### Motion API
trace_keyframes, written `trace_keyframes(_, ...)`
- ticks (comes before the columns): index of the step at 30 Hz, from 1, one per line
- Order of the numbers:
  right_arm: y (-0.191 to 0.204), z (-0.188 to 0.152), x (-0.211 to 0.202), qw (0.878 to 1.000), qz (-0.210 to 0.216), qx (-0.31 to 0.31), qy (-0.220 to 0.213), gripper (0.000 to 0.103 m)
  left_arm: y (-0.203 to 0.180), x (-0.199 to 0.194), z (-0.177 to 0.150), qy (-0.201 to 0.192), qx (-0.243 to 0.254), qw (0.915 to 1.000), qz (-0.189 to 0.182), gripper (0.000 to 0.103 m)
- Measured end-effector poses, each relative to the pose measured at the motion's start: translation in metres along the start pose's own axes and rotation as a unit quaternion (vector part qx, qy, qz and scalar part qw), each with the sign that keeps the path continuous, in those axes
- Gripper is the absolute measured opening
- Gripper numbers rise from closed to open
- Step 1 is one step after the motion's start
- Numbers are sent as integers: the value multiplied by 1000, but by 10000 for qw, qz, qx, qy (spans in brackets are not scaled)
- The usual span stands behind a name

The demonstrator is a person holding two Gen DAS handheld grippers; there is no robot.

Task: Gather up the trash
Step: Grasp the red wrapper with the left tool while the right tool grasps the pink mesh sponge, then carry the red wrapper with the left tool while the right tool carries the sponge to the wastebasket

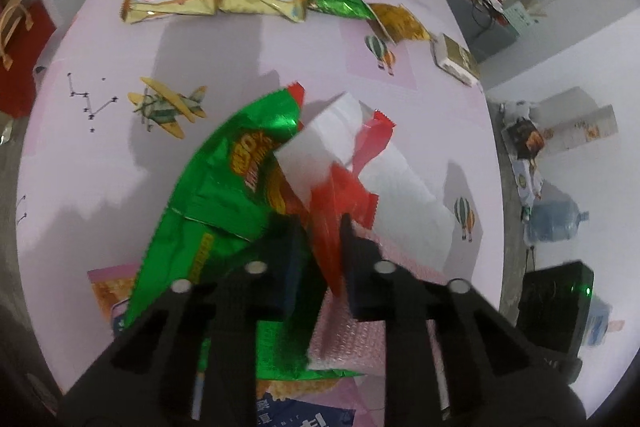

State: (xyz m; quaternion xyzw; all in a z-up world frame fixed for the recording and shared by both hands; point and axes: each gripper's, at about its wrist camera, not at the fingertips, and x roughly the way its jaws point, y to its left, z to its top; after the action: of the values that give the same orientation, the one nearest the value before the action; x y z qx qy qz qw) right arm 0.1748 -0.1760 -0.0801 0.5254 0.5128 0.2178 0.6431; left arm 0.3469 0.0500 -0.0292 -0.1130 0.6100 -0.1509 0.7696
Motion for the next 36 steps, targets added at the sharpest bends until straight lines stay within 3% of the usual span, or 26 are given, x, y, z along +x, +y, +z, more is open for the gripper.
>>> trace_keyframes(9,1,1,-2,9998,96,8,-168,30,-2,-2,-7,-194,114,9996,-150,4)
trace_keyframes(23,3,-15,-52,9953,723,-31,-640,29,-14,-67,-23,-1119,507,9911,-509,3)
trace_keyframes(28,2,-30,-85,9894,1025,-113,-1019,28,-19,-92,-43,-1532,560,9834,-801,3)
trace_keyframes(36,-14,-71,-141,9747,1278,-214,-1823,28,-32,-123,-101,-2421,675,9606,-1181,3)
